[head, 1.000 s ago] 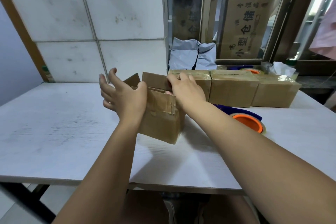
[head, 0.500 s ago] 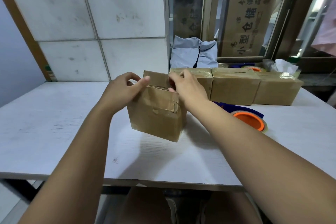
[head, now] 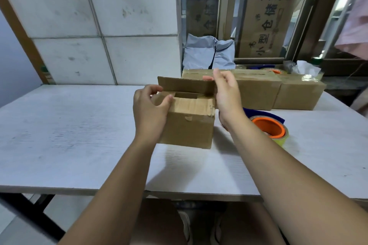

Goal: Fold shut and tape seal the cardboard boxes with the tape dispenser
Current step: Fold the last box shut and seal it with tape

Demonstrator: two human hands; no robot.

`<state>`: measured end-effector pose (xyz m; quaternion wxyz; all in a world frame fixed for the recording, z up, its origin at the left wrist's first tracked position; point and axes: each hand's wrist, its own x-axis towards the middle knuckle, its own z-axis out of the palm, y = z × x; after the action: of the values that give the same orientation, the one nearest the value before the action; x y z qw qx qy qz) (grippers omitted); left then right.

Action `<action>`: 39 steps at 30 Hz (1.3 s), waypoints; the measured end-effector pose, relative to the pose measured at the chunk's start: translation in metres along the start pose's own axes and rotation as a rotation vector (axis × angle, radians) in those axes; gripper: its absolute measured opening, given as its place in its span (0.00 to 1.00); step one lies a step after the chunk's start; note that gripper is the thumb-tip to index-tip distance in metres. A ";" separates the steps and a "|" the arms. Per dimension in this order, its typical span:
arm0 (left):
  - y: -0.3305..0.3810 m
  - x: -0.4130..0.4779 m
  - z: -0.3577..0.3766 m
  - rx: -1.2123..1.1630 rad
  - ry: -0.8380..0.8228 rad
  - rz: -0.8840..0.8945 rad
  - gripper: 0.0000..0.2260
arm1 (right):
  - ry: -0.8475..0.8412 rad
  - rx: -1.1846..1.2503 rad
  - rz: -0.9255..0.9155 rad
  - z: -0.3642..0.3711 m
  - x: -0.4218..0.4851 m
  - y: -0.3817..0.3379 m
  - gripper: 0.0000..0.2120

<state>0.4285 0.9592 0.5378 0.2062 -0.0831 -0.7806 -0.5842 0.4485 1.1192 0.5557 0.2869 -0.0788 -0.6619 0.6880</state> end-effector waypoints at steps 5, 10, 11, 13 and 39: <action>0.008 -0.013 0.010 0.217 0.018 0.057 0.20 | -0.087 -0.293 -0.149 -0.012 -0.006 0.006 0.06; 0.015 -0.012 0.015 0.580 -0.056 0.420 0.21 | -0.149 -0.455 -0.187 -0.014 -0.004 0.007 0.16; 0.019 -0.016 0.020 0.610 -0.141 0.443 0.17 | -0.143 -0.496 -0.195 -0.013 -0.004 0.006 0.17; 0.023 -0.025 0.031 0.712 -0.271 0.471 0.17 | -0.128 -0.558 -0.208 -0.013 -0.005 0.008 0.18; 0.029 -0.034 0.030 0.938 -0.445 0.455 0.35 | -0.507 -1.549 0.304 -0.128 0.026 -0.004 0.11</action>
<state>0.4630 1.0000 0.5419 0.1721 -0.2698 -0.9436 -0.0843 0.4908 1.2430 0.5519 -0.1023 -0.1852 -0.9751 0.0656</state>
